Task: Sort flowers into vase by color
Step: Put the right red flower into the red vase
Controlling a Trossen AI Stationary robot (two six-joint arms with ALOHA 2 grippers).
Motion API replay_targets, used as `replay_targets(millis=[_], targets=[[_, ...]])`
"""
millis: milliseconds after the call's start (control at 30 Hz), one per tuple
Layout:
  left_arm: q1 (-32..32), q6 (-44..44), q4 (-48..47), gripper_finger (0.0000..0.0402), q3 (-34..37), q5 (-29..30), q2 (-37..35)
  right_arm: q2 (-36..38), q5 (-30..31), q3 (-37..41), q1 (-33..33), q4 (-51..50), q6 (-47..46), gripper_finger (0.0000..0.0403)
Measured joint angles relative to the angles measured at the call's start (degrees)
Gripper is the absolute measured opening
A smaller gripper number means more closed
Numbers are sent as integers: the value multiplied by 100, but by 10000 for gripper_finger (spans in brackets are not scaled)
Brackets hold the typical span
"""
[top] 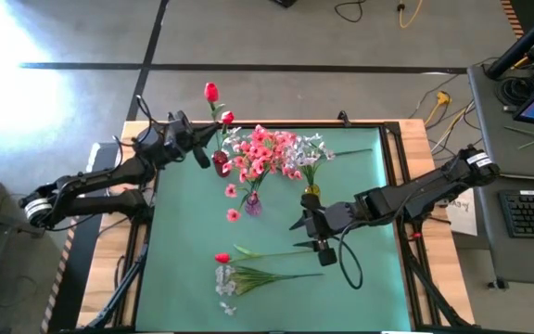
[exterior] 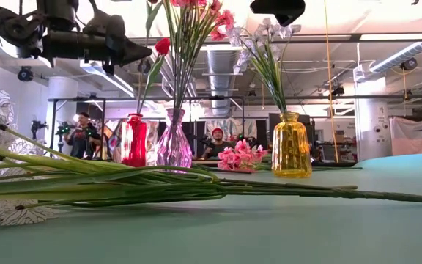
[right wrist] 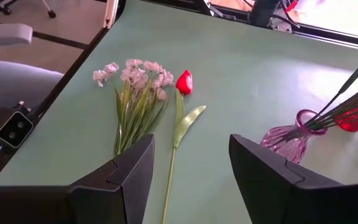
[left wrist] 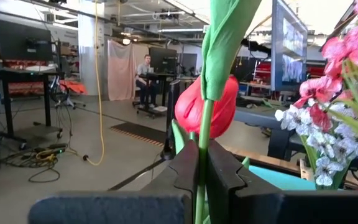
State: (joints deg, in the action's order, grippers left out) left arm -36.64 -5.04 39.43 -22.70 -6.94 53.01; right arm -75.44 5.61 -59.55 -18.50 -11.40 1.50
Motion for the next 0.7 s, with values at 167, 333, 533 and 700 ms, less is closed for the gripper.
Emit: replay_targets(millis=[167, 333, 533, 700], targets=[[-2, -22, -112, 0, 2, 15, 0, 0, 2, 0, 0, 17, 0, 201], [-2, -29, -318, 0, 2, 22, 0, -2, 16, 0, 1, 17, -66, 201], [-2, -46, -391, 0, 2, 26, -2, -4, 42, 0, 2, 19, -93, 201], [-2, -48, -391, 7, 2, 30, -8, -4, 42, 0, 2, 42, -98, 201]])
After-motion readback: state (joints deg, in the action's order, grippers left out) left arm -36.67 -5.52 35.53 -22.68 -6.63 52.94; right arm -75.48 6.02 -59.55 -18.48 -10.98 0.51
